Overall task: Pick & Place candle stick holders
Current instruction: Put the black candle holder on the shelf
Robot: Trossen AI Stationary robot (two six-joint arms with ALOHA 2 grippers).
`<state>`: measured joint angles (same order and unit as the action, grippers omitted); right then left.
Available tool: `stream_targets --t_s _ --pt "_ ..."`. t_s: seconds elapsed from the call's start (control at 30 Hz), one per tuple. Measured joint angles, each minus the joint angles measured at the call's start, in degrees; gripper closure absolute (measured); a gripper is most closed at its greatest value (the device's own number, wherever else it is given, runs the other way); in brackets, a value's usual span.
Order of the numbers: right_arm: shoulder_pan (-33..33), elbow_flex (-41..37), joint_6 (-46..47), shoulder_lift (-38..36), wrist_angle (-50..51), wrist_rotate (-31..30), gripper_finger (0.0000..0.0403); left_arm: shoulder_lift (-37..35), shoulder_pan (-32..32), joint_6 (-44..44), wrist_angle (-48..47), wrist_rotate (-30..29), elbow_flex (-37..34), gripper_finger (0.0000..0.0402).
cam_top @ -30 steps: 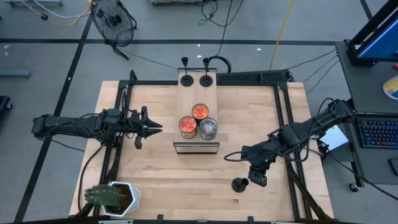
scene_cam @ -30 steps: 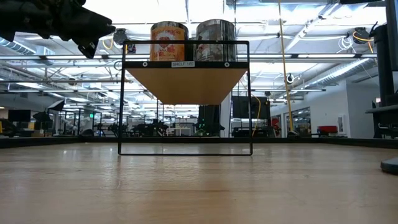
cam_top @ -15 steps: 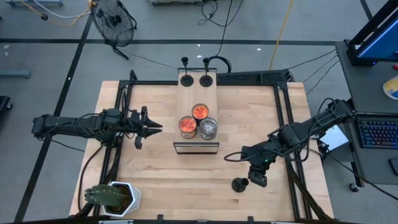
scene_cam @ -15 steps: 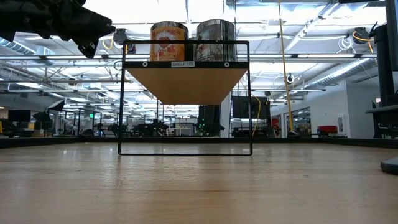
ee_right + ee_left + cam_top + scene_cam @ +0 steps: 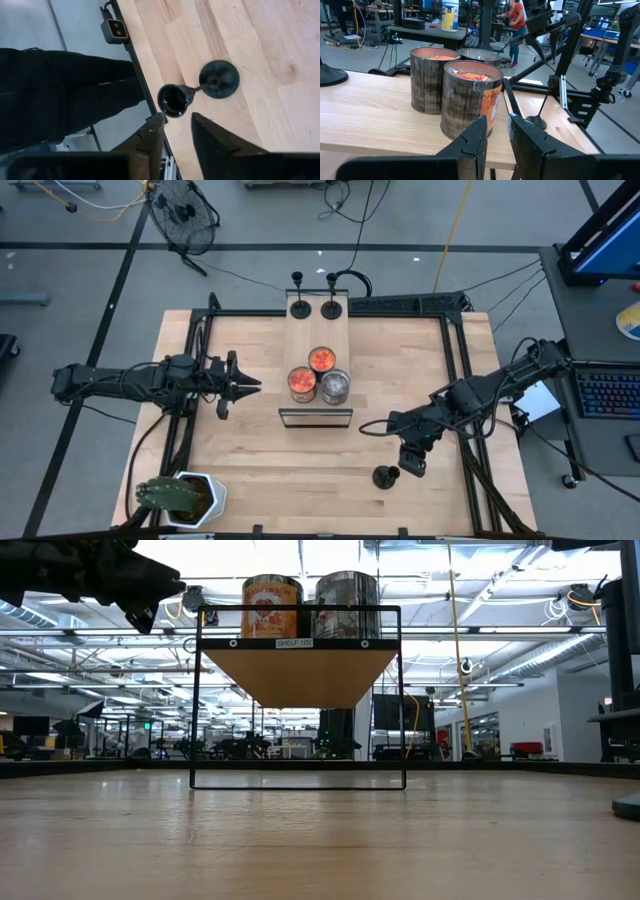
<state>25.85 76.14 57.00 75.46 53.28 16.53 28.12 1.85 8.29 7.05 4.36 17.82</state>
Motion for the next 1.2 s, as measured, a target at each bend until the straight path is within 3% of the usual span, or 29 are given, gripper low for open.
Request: stream_targets --t_s 0.17,0.33,0.57,0.77,1.2 --pt "0.00 0.00 0.17 0.00 2.21 -0.06 0.0251 0.00 0.00 0.01 0.00 0.00 0.00 0.0314" --pt "0.17 0.00 0.83 0.00 -0.36 -0.06 0.0225 -0.02 -0.01 0.48 -0.56 0.00 0.00 0.0314" --pt "0.11 0.00 1.43 -0.02 -1.99 -2.04 0.0221 -0.01 -0.01 0.90 -1.53 0.00 0.02 0.0314" --pt "1.76 -0.02 2.19 0.01 -0.06 -7.56 0.0220 0.00 0.00 0.90 -1.53 0.00 0.02 0.0314" --pt "5.49 -0.11 4.44 4.36 1.43 -9.29 0.0220 -0.02 -0.01 1.03 -1.41 0.07 0.02 0.0314"
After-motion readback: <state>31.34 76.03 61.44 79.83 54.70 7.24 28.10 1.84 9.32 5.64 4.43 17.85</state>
